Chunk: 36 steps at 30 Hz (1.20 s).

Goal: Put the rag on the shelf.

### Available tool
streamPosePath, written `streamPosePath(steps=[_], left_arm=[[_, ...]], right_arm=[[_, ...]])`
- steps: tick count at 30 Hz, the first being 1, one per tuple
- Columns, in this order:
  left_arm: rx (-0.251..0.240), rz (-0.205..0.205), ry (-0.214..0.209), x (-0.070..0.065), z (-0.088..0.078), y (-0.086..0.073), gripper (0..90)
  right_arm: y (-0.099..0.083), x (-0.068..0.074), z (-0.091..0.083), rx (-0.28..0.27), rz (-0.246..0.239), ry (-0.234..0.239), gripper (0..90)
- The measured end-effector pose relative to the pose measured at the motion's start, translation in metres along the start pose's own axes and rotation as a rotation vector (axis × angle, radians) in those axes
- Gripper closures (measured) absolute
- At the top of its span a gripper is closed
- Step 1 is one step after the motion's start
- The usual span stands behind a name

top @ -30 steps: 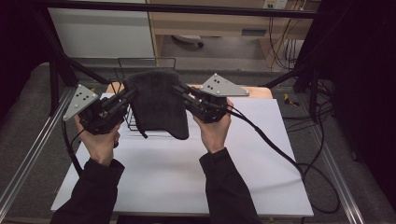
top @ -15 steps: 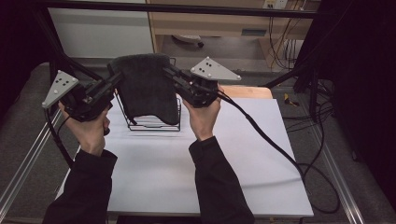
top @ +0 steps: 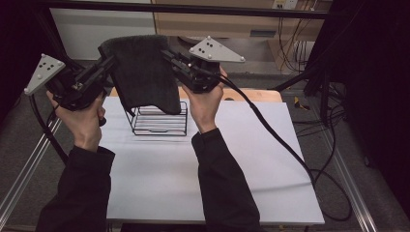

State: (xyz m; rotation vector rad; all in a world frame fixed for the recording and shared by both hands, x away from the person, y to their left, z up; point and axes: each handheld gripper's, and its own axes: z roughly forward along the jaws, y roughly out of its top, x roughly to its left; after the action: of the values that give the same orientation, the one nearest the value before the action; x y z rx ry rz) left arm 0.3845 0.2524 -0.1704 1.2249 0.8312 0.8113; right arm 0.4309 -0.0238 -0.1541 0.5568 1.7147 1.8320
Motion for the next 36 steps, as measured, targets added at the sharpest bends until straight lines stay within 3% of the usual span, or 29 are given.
streamPosePath(steps=[8, 23, 27, 30, 36], left_arm=[[-0.023, 0.009, 0.014, 0.004, 0.01, 0.018, 78.6], [-0.015, 0.035, 0.031, 0.016, 0.038, 0.037, 78.5], [-0.016, 0.018, 0.031, 0.021, 0.043, 0.043, 78.5], [-0.015, 0.04, 0.041, 0.022, 0.046, 0.049, 78.5], [-0.003, 0.023, 0.046, 0.031, 0.057, 0.048, 78.5]], right_arm=[[0.016, -0.007, 0.012, -0.03, -0.006, -0.004, 82.7], [0.028, -0.031, 0.039, -0.043, 0.013, -0.033, 82.7], [0.033, -0.034, 0.045, -0.052, 0.008, -0.034, 82.7], [0.037, -0.036, 0.051, -0.051, 0.008, -0.034, 82.6], [0.036, -0.043, 0.062, -0.05, 0.031, -0.034, 82.6]])
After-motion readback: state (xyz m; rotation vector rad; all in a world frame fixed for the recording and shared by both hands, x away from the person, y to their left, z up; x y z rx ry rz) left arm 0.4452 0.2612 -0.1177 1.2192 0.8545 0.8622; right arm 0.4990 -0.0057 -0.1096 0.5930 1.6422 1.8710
